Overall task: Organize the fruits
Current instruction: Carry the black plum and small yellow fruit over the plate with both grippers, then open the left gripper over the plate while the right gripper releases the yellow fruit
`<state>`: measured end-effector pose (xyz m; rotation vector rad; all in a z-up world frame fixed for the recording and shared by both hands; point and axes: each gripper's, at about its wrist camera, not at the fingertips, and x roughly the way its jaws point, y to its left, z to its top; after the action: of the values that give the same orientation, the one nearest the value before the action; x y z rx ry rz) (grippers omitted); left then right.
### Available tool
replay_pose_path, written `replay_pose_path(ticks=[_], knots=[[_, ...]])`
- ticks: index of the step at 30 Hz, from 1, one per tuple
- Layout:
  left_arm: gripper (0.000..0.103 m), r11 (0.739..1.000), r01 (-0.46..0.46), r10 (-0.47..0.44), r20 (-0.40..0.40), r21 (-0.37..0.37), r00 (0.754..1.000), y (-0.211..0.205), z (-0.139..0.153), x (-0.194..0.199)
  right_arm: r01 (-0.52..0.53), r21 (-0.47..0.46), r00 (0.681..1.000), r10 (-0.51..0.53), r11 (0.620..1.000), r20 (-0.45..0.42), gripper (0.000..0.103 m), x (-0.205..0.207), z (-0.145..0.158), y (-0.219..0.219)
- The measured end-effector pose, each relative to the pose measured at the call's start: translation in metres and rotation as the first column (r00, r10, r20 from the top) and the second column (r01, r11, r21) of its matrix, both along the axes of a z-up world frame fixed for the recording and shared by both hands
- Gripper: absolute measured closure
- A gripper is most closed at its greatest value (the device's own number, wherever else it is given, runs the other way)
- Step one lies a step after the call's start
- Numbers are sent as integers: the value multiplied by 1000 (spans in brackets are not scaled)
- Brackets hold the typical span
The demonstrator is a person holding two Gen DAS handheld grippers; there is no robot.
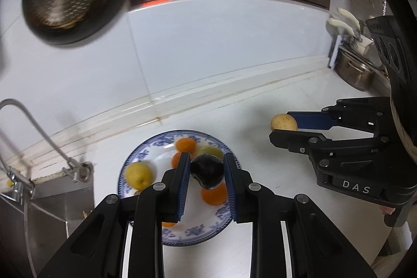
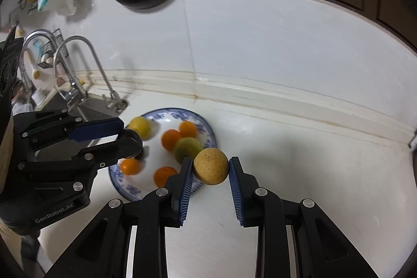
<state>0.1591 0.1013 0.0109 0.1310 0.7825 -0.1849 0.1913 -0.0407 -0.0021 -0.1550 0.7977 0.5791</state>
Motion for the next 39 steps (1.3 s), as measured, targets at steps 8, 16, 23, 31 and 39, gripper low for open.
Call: replay_pose_path(ticks=[8, 16, 23, 31, 39], knots=[[77, 999, -47, 47, 10, -17, 999, 30, 0, -6, -60, 14, 998, 60, 998, 13, 74, -4, 3, 32], [77, 994, -68, 66, -25, -86, 997, 54, -14, 1, -134, 20, 990, 135, 991, -31, 74, 0, -14, 62], [77, 988, -103, 95, -67, -117, 993, 65, -33, 12, -146, 24, 987, 147, 989, -67, 74, 12, -32, 75], [77, 983, -115, 99, -109, -143, 989, 72, -44, 28, -143, 17, 986, 144, 990, -86, 74, 25, -44, 83], [74, 983, -143, 133, -85, -119, 987, 74, -34, 27, -122, 37, 987, 125, 992, -99, 63, 34, -45, 79]])
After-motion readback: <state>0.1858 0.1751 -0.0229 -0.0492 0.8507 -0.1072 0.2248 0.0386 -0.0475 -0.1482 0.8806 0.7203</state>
